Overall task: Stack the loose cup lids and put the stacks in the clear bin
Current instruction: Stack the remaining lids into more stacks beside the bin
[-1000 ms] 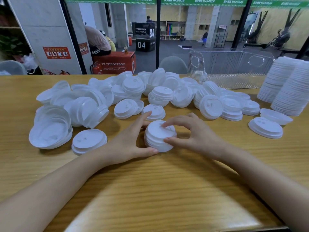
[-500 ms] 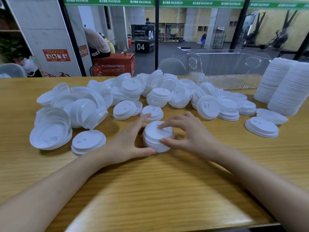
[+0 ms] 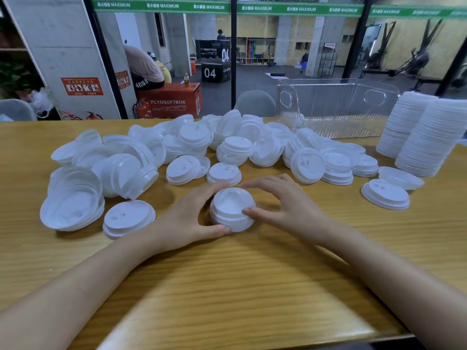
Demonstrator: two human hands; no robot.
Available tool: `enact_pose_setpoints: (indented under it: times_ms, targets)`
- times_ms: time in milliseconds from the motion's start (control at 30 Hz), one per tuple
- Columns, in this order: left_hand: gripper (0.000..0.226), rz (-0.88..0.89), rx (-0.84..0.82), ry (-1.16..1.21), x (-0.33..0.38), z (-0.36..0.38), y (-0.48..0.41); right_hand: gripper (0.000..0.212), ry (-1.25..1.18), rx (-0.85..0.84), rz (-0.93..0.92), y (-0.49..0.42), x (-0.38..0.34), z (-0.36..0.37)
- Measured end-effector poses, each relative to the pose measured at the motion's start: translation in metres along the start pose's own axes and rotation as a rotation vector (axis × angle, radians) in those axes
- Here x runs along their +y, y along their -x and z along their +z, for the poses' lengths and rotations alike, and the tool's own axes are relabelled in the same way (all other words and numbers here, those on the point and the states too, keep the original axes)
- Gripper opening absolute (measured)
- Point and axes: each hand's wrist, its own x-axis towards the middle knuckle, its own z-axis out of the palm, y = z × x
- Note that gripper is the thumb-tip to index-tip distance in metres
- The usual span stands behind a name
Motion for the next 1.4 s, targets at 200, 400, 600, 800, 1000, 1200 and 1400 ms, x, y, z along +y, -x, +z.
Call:
enact_pose_setpoints:
  times_ms: [200,400,600,800,1000,1200,1400]
  targets:
    - [0.084,-0.009,0.025,-0.155,0.012,0.003,-0.018,0.035,-0.018,0.145,0.05,-0.003,0.031,-0.03]
    - [0.089,-0.015,0.048,-0.195,0.022,0.018,-0.05,0.053,0.142,0.343,0.212,-0.019,0.069,-0.042]
    - [0.083,0.037,0.075,-0.186,0.017,0.02,-0.053,0.073,0.383,0.324,0.341,-0.016,0.088,-0.037]
    - [0.078,0.065,0.08,-0.18,0.012,0.02,-0.054,0.073,0.429,0.341,0.421,-0.017,0.097,-0.036]
    - [0.061,0.071,0.073,-0.126,0.012,0.019,-0.053,0.066,0.43,0.335,0.42,-0.015,0.097,-0.041]
    - [0.074,0.092,0.037,-0.054,0.011,0.02,-0.051,0.046,-0.08,0.346,0.213,-0.006,0.076,-0.043]
    - [0.087,0.034,0.042,0.035,0.011,0.019,-0.051,0.039,-0.183,0.146,-0.001,-0.005,0.053,-0.026]
